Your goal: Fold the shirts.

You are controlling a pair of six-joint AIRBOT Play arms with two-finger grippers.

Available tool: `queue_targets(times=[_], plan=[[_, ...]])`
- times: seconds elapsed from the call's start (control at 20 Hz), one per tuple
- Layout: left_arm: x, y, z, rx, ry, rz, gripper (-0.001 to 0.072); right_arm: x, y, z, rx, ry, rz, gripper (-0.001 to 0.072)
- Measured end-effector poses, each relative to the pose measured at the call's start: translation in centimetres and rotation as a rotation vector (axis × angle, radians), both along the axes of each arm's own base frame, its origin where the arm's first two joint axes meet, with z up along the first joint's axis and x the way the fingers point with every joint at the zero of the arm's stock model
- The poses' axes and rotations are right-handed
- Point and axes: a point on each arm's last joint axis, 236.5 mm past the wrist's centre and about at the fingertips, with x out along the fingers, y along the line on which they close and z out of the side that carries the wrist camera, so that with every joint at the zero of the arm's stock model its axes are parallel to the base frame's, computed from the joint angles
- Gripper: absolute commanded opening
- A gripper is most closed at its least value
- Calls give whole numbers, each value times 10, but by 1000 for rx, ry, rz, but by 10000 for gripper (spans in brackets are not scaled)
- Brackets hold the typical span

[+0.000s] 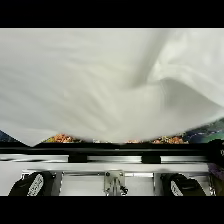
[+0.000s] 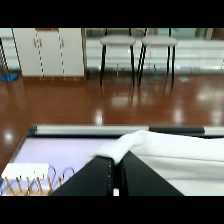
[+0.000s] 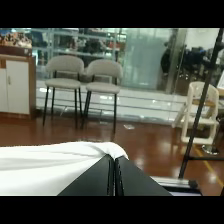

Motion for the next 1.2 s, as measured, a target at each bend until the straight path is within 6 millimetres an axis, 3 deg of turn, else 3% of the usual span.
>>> queue_targets(times=[0.15, 0.3, 0.45, 0.55, 0.7, 0.8, 0.9, 1.0, 1.1, 1.15, 1.2], plan=[[18, 8, -33, -32, 106, 4, 39, 35, -2, -26, 2, 114, -12, 63], [50, 20, -93, -93, 274, 2, 39, 97, -1, -80, 1, 326, -16, 63], [89, 33, -183, -183, 510, -9, 39, 171, 0, -173, 16, 644, -25, 63], [114, 30, -242, -232, 650, -57, 39, 215, 2, -240, 30, 836, -35, 64], [166, 19, -299, -276, 731, -132, 39, 281, 15, -336, 84, 1025, -11, 64], [208, 11, -327, -300, 734, -161, 39, 321, 31, -384, 175, 1060, 26, 64], [246, 2, -359, -326, 747, -177, 39, 354, 45, -420, 282, 1056, 46, 64], [269, -7, -401, -355, 811, -187, 39, 373, 55, -451, 388, 1071, 46, 64], [277, -19, -443, -381, 905, -205, 39, 379, 64, -478, 471, 1116, 45, 70], [275, -25, -462, -395, 961, -216, 75, 378, 68, -489, 503, 1144, 45, 127], [272, -29, -475, -404, 1005, -226, 219, 376, 71, -496, 521, 1169, 45, 336]])
